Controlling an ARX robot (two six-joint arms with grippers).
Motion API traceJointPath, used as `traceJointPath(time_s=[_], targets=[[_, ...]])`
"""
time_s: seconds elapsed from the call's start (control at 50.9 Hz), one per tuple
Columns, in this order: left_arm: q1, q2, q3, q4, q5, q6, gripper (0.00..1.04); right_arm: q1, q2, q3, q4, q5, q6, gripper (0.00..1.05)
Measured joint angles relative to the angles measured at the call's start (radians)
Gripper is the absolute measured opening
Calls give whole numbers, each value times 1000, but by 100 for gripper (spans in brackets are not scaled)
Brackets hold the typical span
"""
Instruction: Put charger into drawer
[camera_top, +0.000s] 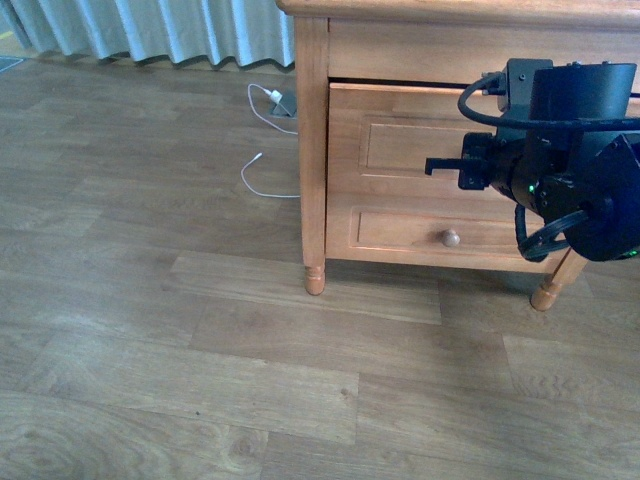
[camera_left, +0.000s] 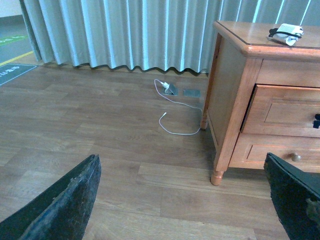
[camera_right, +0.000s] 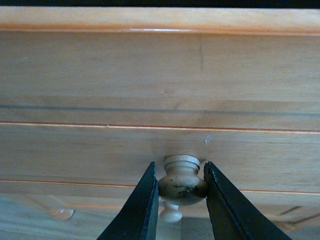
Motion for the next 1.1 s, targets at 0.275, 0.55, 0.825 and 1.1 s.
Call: traceJointPath(time_s=[0.275, 0.55, 0.825, 1.1], targets=[[0, 0, 0, 0, 0, 0, 99, 0, -139, -224, 16, -37, 64, 22], [0, 0, 0, 0, 0, 0, 99, 0, -317, -498, 44, -95, 97, 22], [0, 0, 0, 0, 0, 0, 99, -53, -532, -696, 64, -64, 97, 2], [0, 0, 0, 0, 0, 0, 99, -61, -657, -762, 6, -104, 103, 42]])
